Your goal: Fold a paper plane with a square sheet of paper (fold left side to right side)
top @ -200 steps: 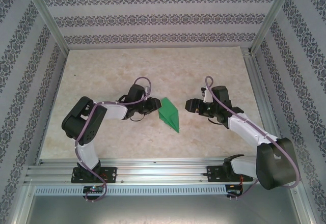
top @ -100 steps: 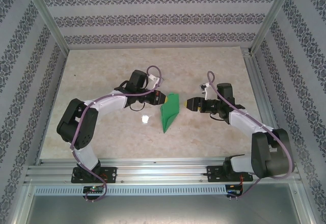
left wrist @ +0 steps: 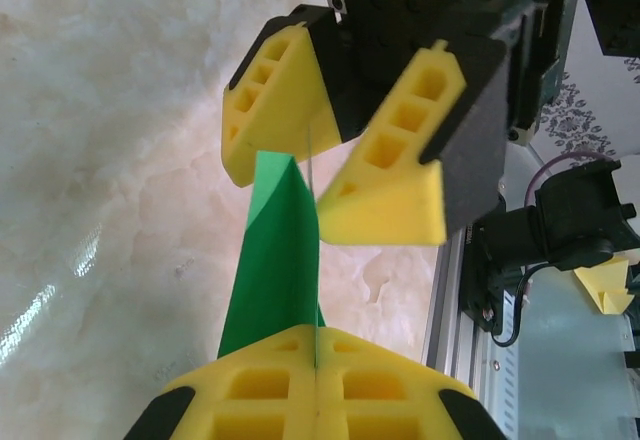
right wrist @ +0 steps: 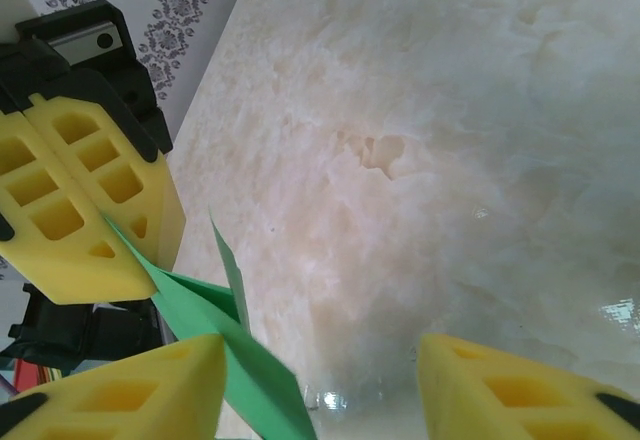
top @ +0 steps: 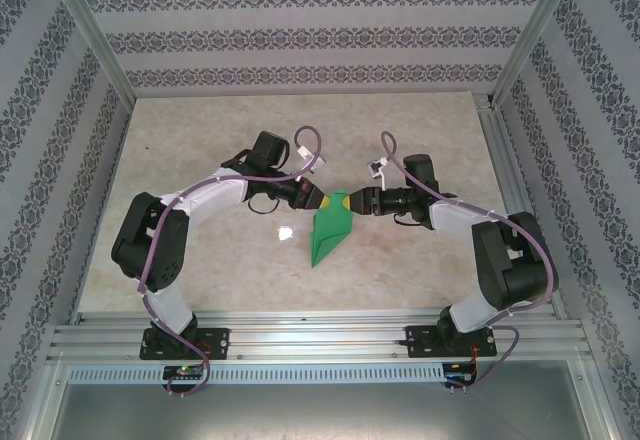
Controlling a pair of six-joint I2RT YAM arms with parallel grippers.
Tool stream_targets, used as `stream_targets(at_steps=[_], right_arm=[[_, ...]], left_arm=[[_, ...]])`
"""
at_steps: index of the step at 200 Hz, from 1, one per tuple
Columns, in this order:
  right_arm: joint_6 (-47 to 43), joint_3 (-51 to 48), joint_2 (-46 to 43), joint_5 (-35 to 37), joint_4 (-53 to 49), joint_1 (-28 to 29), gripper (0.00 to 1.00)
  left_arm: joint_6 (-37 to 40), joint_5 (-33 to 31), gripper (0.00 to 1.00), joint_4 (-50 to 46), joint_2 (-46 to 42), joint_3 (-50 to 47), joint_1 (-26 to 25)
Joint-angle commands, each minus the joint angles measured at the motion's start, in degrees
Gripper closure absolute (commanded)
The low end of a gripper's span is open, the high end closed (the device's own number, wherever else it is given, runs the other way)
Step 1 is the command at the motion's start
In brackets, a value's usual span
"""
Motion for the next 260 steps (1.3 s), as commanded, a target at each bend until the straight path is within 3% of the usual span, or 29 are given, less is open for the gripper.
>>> stream_targets(at_steps=[1, 71, 84, 95, 121, 139, 163, 186, 214, 260], right_arm=[[-0.49, 1.05, -0.11, -2.87, 3.47, 0.66, 0.57], [-0.99, -0.31, -0.81, -2.57, 1.26, 0.68, 0.89], [-1.08, -0.1, -0.61, -2.19, 0.93, 0.68, 0.94], [-0.83, 0.25, -0.43, -1.64, 0.27, 0.66, 1.0], [0.05, 0.82, -0.17, 0.95, -1.64, 0.77, 1.0], [1.71, 1.18, -0.34, 4.85, -4.72, 0.83, 1.0], [5.43, 1.99, 0.8, 10.73, -9.11, 0.82, 1.0], [10.25, 2.04, 2.85, 12.33, -9.15, 0.96, 1.0], [14.03, 3.92, 4.87, 12.57, -10.93, 1.23, 1.0], [16.86, 5.28, 5.28, 14.1, -12.83, 1.52, 1.0]], left_arm=[[2.9, 1.39, 1.0, -2.04, 1.07, 1.31, 0.65], [-0.15, -0.69, 1.0, 2.23, 2.04, -0.89, 2.61], [-0.31, -1.52, 0.93, 2.23, 1.92, -1.12, 2.87], [-0.29, -2.76, 0.79, 1.7, 1.78, -1.01, 3.17], [-0.11, -7.8, 0.56, 0.53, -0.72, -1.53, 3.61], [-0.52, -13.71, 0.45, 0.51, -4.69, -3.14, 3.79], [-3.03, -20.95, 0.39, 3.09, -12.94, -7.96, 3.31], [-4.8, -27.68, 0.4, 5.93, -21.19, -14.49, -0.37], [-6.52, -36.49, 0.39, 7.52, -27.17, -21.72, -8.82], [-7.5, -52.51, 0.36, 7.38, -23.15, -22.32, -23.28]])
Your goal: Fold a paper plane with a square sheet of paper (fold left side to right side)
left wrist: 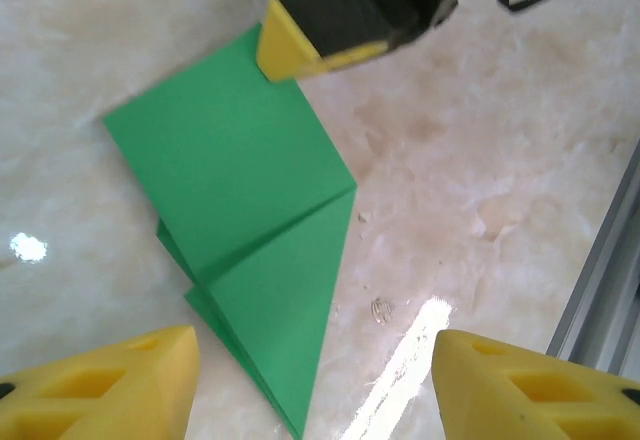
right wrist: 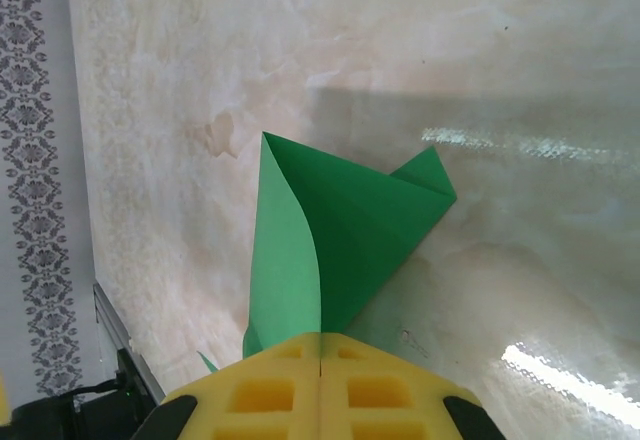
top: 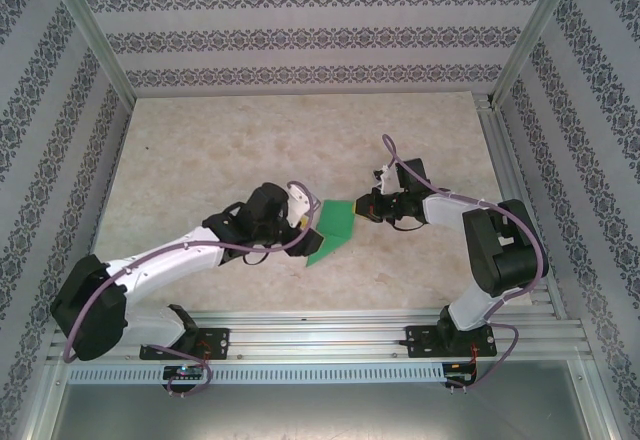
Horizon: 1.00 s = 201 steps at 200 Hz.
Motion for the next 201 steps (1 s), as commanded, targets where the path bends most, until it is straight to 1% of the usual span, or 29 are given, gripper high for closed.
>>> stream_targets(at_steps=[1, 30, 48, 70, 90, 107, 122, 153, 164, 183, 201], right_arm=[[2.67, 1.8, 0.27, 1.55, -1.07, 0.56, 1.0], [3.89, 2.05, 0.91, 1.45, -1.17, 0.7, 1.0], [3.98, 2.24, 1.43, 1.25, -1.37, 0.8, 1.0], [4.24, 2.25, 1.71, 1.1, -1.49, 0.88, 1.0], [4.09, 2.29, 1.81, 1.04, -1.78, 0.97, 1.0], [3.89, 2.29, 1.97, 1.1, -2.03, 1.06, 1.0], [3.89, 2.21, 2.21, 1.01, -2.02, 1.06, 1.0], [4.0, 2.42, 2.23, 0.97, -1.98, 1.17, 1.0], [3.69, 2.67, 2.23, 1.31, -2.52, 1.15, 1.0], [3.03, 3.02, 2.32, 1.84, -3.51, 1.17, 1.0], [2.36, 3.26, 2.33, 2.16, -3.98, 1.17, 1.0]], left_arm=[[-1.64, -11.5, 0.36, 1.81, 3.13, 1.06, -5.02], [-1.23, -16.8, 0.36, -0.38, 11.92, 6.23, -10.16], [-0.72, -20.62, 0.33, -2.32, 17.07, 9.74, -12.36], [-0.41, -23.93, 0.3, -4.1, 22.1, 12.62, -13.5], [-0.17, -26.73, 0.29, -4.62, 24.3, 14.12, -13.82], [0.24, -28.76, 0.3, -4.94, 25.35, 15.01, -13.97], [0.54, -29.78, 0.32, -4.9, 26.07, 15.32, -14.06], [0.38, -29.96, 0.4, -4.24, 27.21, 15.1, -14.05], [0.28, -29.74, 0.46, -4.33, 27.4, 15.14, -14.06], [0.05, -28.82, 0.61, -4.21, 27.25, 14.9, -14.06], [0.03, -27.97, 0.71, -4.35, 27.06, 14.91, -14.06]])
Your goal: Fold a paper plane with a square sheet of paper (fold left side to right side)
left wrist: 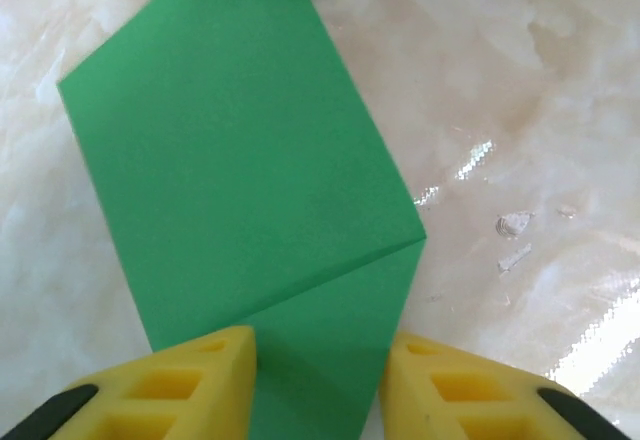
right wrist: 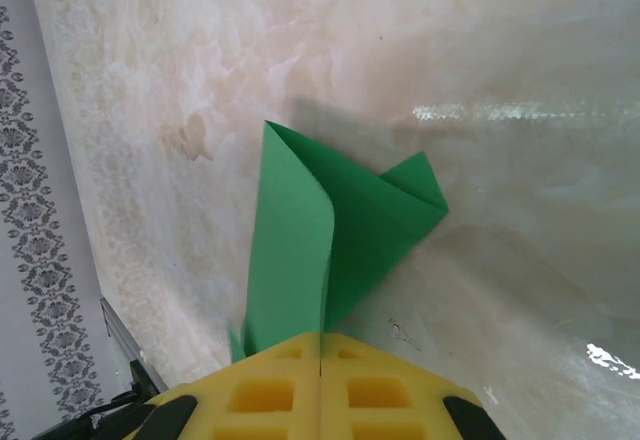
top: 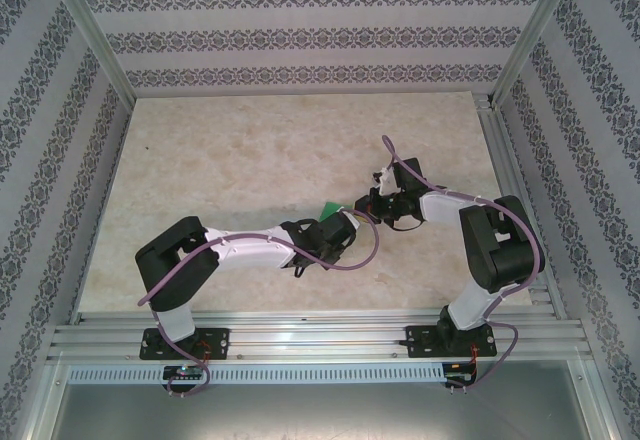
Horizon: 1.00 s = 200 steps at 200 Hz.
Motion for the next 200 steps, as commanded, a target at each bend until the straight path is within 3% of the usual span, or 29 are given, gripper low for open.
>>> stream_targets(at_steps=[1, 18, 44, 73, 92, 112, 143, 171, 200], right_arm=[[-1.08, 1.82, 0.66, 1.13, -1.18, 0.68, 1.0], [-1.75, 2.08, 0.36, 1.26, -1.53, 0.7, 0.97], [-3.07, 2.1, -2.11, 2.08, -2.19, -0.09, 0.77], [-4.57, 0.5, -5.95, 2.61, -3.79, -2.84, 0.59], [-4.53, -1.73, -7.83, 2.34, -2.97, -4.56, 0.56], [-3.61, -3.91, -8.65, 2.32, -1.29, -5.68, 0.58], [-0.81, -6.09, -7.27, 1.73, 2.81, -5.75, 0.76], [1.98, -7.24, -4.88, 2.05, 7.54, -4.61, 0.86], [4.45, -6.54, -1.65, 2.1, 11.5, -3.16, 0.89]], left_arm=[[0.03, 0.28, 0.71, -0.74, 0.24, 0.88, -0.9], [-0.27, 1.47, 0.78, -0.78, -0.18, 0.75, -0.68], [-1.88, 6.02, 0.88, 0.65, -1.22, -0.31, 1.03], [-4.63, 13.66, 0.89, 4.62, -2.88, -2.6, 4.61], [-6.46, 18.43, 0.89, 7.89, -4.02, -4.42, 7.15], [-8.49, 23.04, 0.9, 11.15, -5.13, -6.2, 9.89], [-12.92, 30.08, 0.92, 16.93, -6.17, -8.24, 13.65], [-15.77, 32.97, 0.94, 19.03, -5.23, -8.12, 15.33], [-18.06, 34.7, 0.95, 20.02, -3.57, -7.14, 16.12]])
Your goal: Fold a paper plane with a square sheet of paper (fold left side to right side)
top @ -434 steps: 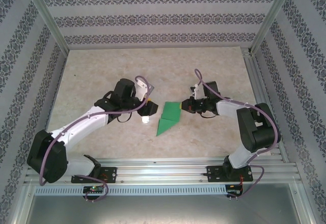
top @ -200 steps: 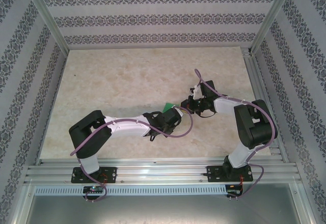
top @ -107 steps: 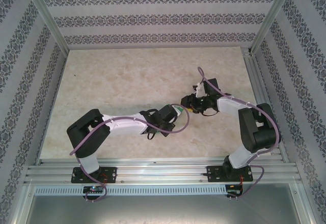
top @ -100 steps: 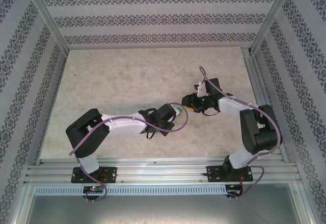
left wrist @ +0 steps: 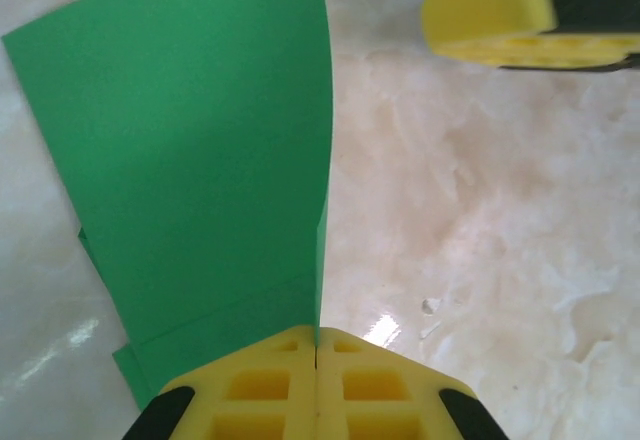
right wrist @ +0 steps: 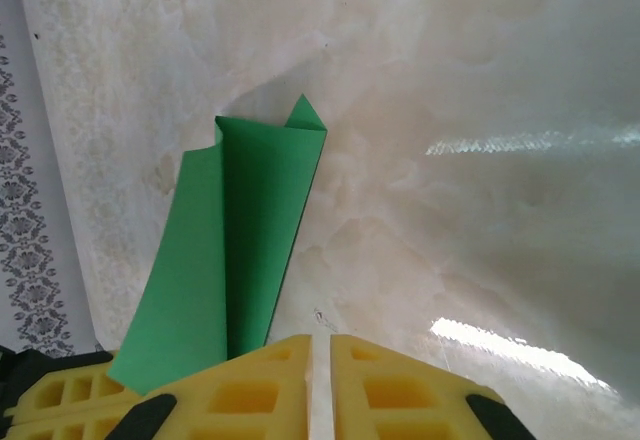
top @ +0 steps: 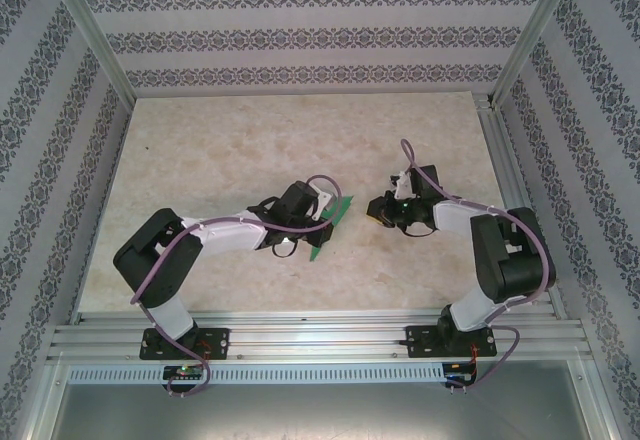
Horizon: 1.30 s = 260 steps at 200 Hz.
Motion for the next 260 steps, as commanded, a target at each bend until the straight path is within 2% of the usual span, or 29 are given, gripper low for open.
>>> stream_targets(at_steps=[1, 95, 177, 260], right_arm=[[3.18, 0.14, 2.38, 0.35, 6.72, 1.39, 0.89], [9.33, 4.36, 11.06, -0.07, 14.75, 5.31, 0.94], [9.57, 7.11, 13.76, 1.37, 14.26, 7.13, 0.94], [5.79, 7.96, 16.92, 5.3, 8.6, 8.8, 0.94]], left_arm=[[-3.91, 3.88, 0.95, 4.27, 0.84, 0.7, 0.95], [-9.27, 5.86, 0.97, 8.98, 3.07, -0.19, 2.45], [-11.68, 6.07, 0.97, 11.78, 4.58, -0.61, 2.45], [-13.76, 5.62, 0.96, 14.34, 4.52, -2.73, 3.41]])
